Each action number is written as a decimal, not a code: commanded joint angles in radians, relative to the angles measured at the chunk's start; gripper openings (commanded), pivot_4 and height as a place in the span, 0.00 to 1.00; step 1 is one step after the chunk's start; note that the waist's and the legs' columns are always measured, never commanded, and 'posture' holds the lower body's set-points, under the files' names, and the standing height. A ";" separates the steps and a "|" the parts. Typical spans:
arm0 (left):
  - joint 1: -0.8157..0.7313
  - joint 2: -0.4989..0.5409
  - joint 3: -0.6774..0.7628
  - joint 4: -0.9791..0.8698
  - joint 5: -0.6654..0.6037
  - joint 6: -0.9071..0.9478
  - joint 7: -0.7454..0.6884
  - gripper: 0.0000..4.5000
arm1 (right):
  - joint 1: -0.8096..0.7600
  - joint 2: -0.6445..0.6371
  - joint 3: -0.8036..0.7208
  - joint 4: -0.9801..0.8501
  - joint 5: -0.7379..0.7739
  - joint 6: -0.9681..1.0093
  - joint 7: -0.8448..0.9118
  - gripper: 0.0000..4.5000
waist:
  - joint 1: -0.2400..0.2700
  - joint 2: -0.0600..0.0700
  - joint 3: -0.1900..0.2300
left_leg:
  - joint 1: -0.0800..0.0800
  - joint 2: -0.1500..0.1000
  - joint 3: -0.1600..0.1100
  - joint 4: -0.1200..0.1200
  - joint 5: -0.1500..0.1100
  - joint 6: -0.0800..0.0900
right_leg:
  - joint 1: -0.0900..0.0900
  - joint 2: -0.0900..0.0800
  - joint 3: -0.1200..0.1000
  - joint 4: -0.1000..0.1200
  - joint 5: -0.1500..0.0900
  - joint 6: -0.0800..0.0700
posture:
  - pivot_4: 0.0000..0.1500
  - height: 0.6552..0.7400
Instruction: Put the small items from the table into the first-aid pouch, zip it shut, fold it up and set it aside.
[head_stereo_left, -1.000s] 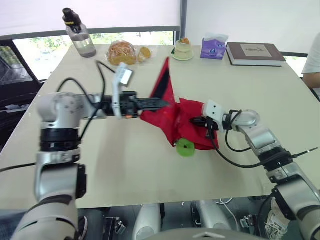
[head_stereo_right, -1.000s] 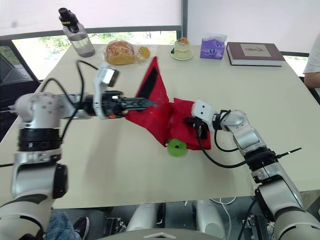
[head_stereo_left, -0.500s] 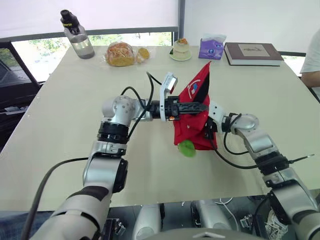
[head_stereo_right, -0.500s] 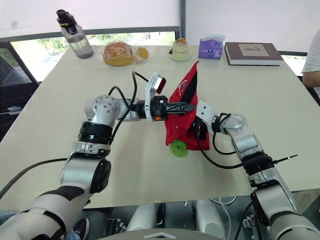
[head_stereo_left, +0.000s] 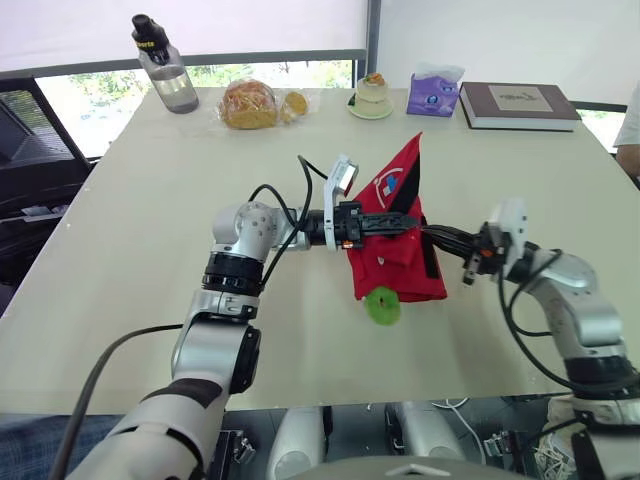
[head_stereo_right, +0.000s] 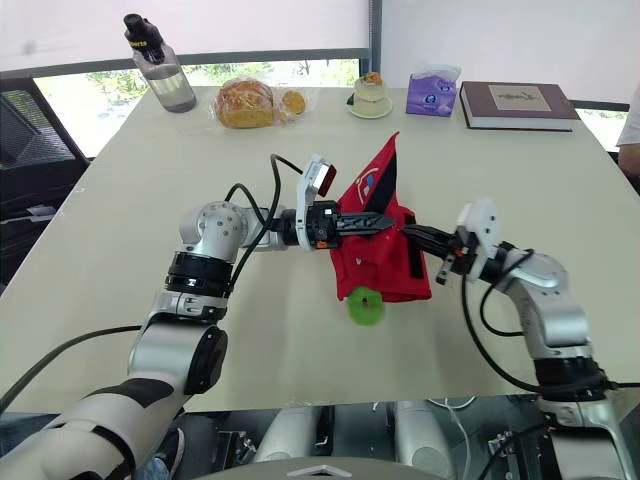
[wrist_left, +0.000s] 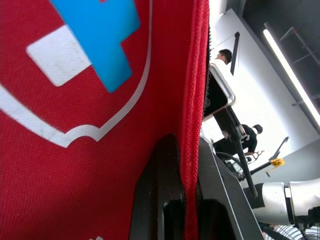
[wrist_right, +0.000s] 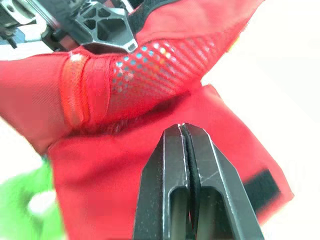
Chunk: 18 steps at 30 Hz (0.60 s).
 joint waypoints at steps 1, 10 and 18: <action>-0.013 -0.028 -0.008 0.018 0.016 -0.021 0.005 0.00 | 0.046 -0.074 -0.103 0.066 0.049 -0.085 0.114 0.01 | 0.001 0.000 0.000 | 0.000 0.000 0.000 0.000 0.000 0.000 | 0.000 0.000 0.000 0.000 0.000 0.000 | 1.00 1.00; -0.031 -0.073 -0.025 0.130 0.087 -0.100 -0.022 0.00 | 0.080 -0.122 -0.144 0.160 0.129 -0.111 0.262 0.45 | -0.007 0.000 0.000 | 0.001 -0.001 0.000 -0.001 0.000 0.000 | 0.002 0.001 0.000 -0.001 -0.001 0.002 | 1.00 1.00; -0.031 -0.103 -0.031 0.165 0.126 -0.128 -0.035 0.68 | 0.087 -0.130 -0.150 0.142 0.128 -0.112 0.255 1.00 | -0.004 0.000 0.000 | 0.000 -0.002 0.000 0.000 0.000 0.000 | 0.002 -0.001 0.000 -0.001 -0.001 0.003 | 1.00 1.00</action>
